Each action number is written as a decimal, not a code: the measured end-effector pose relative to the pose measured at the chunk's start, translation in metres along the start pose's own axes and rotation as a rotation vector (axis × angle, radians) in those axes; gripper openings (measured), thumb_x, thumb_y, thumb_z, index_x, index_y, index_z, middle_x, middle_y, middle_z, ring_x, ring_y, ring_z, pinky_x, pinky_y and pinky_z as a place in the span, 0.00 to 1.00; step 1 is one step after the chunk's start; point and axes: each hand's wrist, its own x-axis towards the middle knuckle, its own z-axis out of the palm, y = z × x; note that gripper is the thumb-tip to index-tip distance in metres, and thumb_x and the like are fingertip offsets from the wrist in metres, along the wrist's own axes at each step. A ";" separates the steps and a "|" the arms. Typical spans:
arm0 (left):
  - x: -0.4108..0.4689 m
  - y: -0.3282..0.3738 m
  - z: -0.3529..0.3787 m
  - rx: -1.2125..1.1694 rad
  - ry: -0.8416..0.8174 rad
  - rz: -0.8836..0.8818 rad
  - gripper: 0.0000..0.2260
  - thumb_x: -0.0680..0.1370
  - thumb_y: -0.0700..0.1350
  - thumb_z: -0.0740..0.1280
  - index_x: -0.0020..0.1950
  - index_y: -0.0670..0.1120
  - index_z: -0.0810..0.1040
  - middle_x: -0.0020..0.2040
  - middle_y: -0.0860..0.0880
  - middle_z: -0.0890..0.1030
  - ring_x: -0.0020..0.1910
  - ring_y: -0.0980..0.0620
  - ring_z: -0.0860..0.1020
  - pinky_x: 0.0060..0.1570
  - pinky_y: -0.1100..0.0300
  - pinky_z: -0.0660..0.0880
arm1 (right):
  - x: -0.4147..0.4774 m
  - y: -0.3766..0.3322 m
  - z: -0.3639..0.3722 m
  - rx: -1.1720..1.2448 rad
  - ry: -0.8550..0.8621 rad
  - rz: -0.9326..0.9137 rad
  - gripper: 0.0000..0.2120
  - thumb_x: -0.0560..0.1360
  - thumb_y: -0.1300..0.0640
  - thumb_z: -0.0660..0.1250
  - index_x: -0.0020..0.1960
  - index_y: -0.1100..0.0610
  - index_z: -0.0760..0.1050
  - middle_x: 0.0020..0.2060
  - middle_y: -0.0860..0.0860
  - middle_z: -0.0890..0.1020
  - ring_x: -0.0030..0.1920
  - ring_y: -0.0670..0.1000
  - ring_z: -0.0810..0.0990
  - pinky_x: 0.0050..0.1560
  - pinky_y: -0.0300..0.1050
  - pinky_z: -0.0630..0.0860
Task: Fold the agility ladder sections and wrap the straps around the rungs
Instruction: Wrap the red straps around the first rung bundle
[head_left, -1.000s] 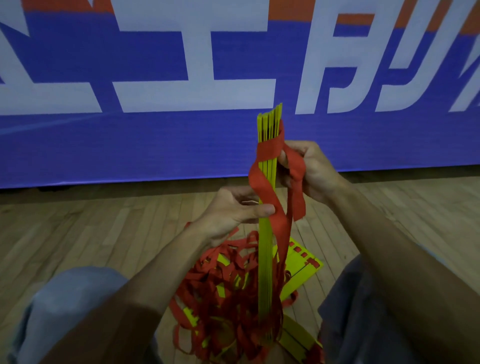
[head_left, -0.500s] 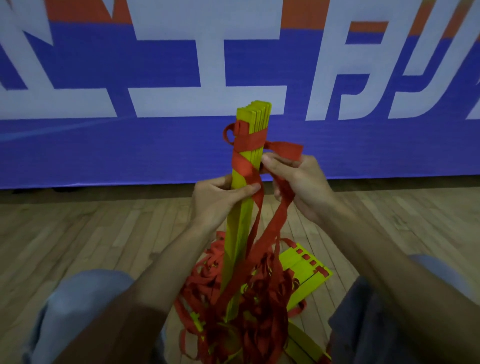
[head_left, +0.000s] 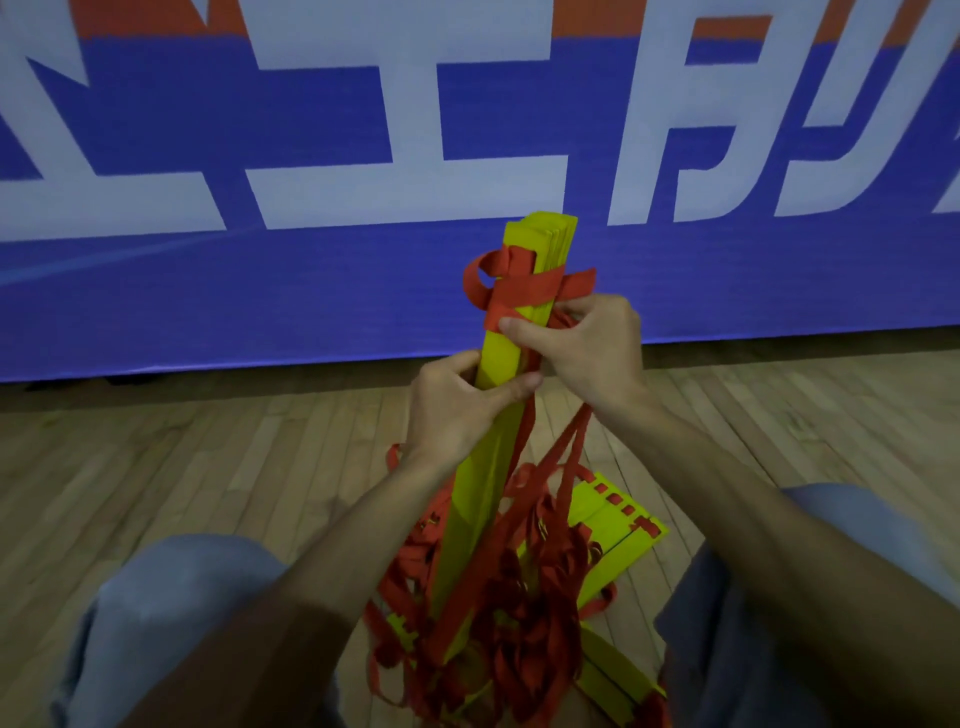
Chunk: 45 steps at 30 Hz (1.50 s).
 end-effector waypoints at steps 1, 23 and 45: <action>0.001 0.001 -0.001 -0.045 -0.050 0.004 0.08 0.69 0.49 0.77 0.45 0.49 0.85 0.39 0.51 0.86 0.39 0.57 0.82 0.43 0.54 0.80 | 0.003 0.001 -0.003 0.052 0.008 0.023 0.16 0.63 0.47 0.80 0.35 0.60 0.83 0.31 0.57 0.83 0.32 0.55 0.81 0.35 0.56 0.76; -0.007 0.002 0.003 -0.559 -0.842 -0.200 0.23 0.63 0.63 0.76 0.48 0.48 0.86 0.46 0.47 0.86 0.46 0.51 0.84 0.49 0.55 0.81 | 0.018 0.002 -0.041 0.754 -0.401 0.056 0.09 0.61 0.52 0.78 0.36 0.56 0.83 0.28 0.49 0.82 0.27 0.45 0.79 0.28 0.37 0.75; 0.009 -0.011 -0.009 -0.200 -0.114 -0.164 0.06 0.73 0.46 0.74 0.49 0.47 0.84 0.33 0.56 0.82 0.36 0.61 0.78 0.38 0.69 0.74 | 0.013 0.014 -0.024 0.230 -0.499 0.114 0.16 0.84 0.57 0.56 0.42 0.57 0.78 0.32 0.50 0.82 0.26 0.46 0.74 0.31 0.41 0.72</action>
